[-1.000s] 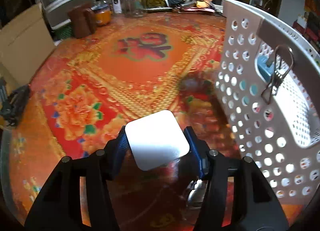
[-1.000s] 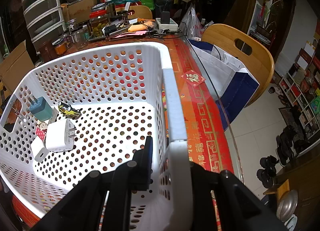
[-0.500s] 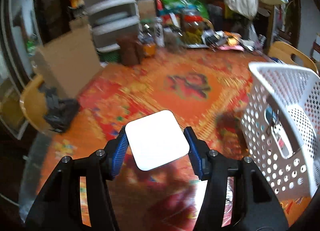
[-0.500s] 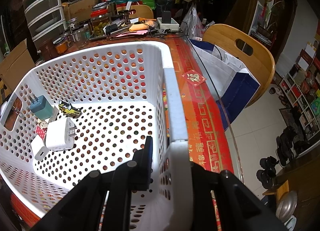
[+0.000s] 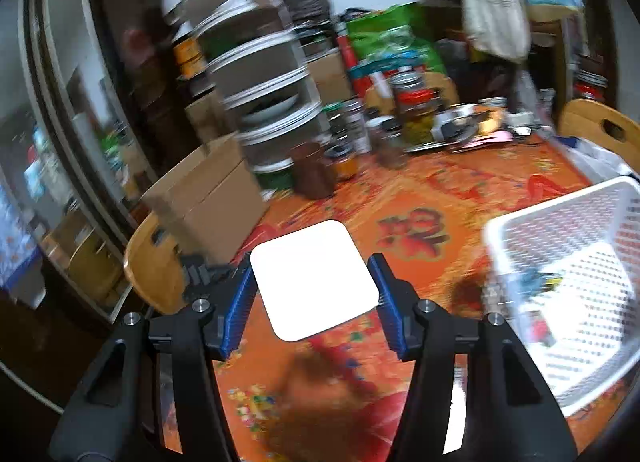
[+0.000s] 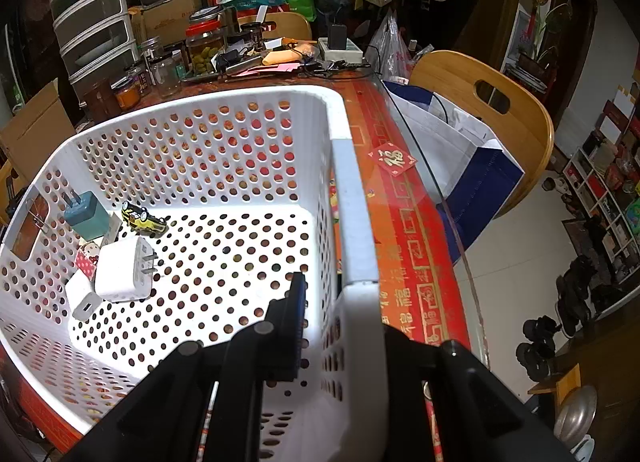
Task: Organize rigid objects
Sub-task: 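Carry the white charger into the basket and open the left tool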
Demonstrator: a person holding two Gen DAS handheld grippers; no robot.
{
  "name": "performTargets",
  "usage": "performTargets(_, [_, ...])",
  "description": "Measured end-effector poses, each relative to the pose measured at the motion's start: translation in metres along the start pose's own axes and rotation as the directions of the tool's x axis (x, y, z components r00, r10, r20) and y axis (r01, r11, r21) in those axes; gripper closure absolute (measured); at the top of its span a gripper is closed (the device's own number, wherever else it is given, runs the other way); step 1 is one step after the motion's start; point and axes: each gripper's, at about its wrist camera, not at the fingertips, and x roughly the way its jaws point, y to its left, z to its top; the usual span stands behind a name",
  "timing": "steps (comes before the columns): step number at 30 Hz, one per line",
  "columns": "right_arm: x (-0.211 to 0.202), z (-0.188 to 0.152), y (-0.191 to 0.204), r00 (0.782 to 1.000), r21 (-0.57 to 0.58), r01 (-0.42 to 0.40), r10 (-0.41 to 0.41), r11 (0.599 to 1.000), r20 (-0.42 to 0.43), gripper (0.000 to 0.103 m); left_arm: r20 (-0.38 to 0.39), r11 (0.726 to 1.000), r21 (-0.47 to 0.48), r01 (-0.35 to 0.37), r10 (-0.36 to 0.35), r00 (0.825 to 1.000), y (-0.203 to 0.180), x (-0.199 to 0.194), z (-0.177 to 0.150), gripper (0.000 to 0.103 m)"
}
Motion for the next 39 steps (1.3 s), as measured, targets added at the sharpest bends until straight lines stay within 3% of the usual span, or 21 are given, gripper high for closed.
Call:
performTargets(3, [0.0,0.0,0.0,1.0,0.001,-0.001,0.001,1.0,0.001,0.089,-0.027,0.991,0.064,0.115,-0.114,0.993,-0.04,-0.011,0.014,0.05])
performTargets(5, [0.0,0.0,-0.001,1.0,0.001,-0.001,0.001,1.0,-0.001,0.089,-0.078,0.974,0.11,0.2,-0.192,0.978,-0.073,-0.009,0.019,0.05])
performTargets(7, [0.0,0.0,-0.001,1.0,0.0,0.0,0.0,1.0,-0.002,0.089,-0.135,0.953,0.177,0.247,-0.225,0.965,-0.112,-0.002,0.021,0.05])
performTargets(12, [0.001,0.0,-0.001,1.0,0.006,-0.005,0.005,1.0,-0.009,0.089,-0.221,0.901,0.354,0.249,-0.178,0.959,-0.199,0.018,0.015,0.05])
performTargets(17, [0.001,-0.001,-0.001,1.0,0.006,-0.009,0.009,1.0,-0.008,0.089,-0.304,0.855,0.441,0.274,-0.145,0.942,-0.245,0.033,0.011,0.05])
performTargets(21, [0.0,-0.001,-0.001,1.0,0.002,-0.01,0.01,1.0,-0.007,0.089,-0.377,0.823,0.482,0.299,-0.113,0.919,-0.266,0.061,0.001,0.05])
performTargets(26, [0.001,-0.001,-0.001,1.0,-0.002,-0.011,0.011,1.0,-0.008,0.088,-0.421,0.772,0.555,0.308,-0.059,0.905,-0.279,0.081,-0.019,0.05])
performTargets(35, [0.001,-0.001,0.0,1.0,-0.009,-0.01,0.01,1.0,-0.011,0.088,-0.443,0.742,0.586,0.325,-0.043,0.896,-0.289,0.091,-0.028,0.049])
performTargets(39, [0.002,0.0,0.001,1.0,-0.012,-0.012,0.012,1.0,-0.017,0.088,-0.422,0.746,0.585,0.318,-0.055,0.905,-0.286,0.088,-0.022,0.029])
